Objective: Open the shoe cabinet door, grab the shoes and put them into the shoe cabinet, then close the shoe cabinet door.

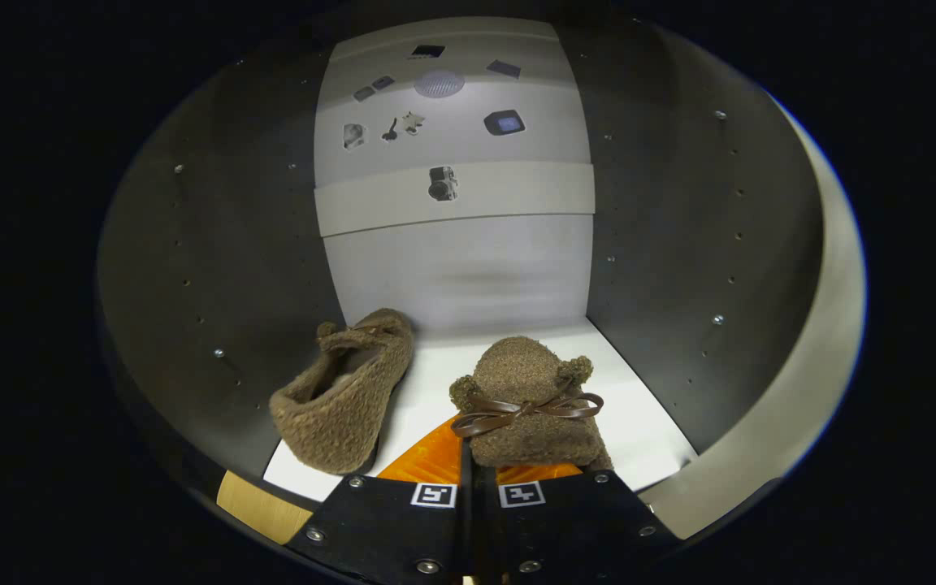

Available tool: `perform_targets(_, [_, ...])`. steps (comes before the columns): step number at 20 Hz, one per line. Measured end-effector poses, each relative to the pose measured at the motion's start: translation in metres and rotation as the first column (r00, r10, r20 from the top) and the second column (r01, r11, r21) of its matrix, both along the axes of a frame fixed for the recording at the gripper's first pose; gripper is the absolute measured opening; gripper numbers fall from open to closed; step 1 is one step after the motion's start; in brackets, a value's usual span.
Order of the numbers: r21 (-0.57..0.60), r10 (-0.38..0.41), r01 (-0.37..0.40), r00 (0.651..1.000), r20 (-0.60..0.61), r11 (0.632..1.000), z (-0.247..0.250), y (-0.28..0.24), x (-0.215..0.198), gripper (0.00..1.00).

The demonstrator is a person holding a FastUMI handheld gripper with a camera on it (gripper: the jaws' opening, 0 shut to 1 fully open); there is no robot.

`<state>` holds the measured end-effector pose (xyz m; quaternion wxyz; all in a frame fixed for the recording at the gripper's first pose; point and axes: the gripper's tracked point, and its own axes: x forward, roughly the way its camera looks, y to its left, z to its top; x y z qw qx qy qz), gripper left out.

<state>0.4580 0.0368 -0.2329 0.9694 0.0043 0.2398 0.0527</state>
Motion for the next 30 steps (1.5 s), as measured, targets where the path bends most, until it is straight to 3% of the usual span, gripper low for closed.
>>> perform_targets(9, [-0.083,0.012,-0.015,1.0,-0.028,0.996,-0.014,0.017,0.073,0.05])
perform_targets(14, [-0.03,-0.015,0.014,0.999,-0.04,0.999,-0.016,0.016,0.089,0.06])
perform_targets(16, [0.016,-0.026,0.026,0.999,-0.047,1.0,-0.013,0.017,0.086,0.11])
perform_targets(18, [0.052,-0.017,0.02,0.998,-0.056,0.998,-0.01,0.021,0.079,0.19])
perform_targets(19, [0.064,-0.009,0.013,0.998,-0.058,0.998,-0.007,0.024,0.074,0.34])
perform_targets(23, [0.063,-0.01,0.012,0.999,-0.033,0.998,0.011,0.026,0.054,0.66])
perform_targets(27, [0.031,-0.022,0.022,1.0,0.006,0.999,0.028,0.017,0.021,0.85])
perform_targets(30, [0.035,-0.022,0.021,0.999,0.027,0.999,0.04,0.011,-0.012,0.9])
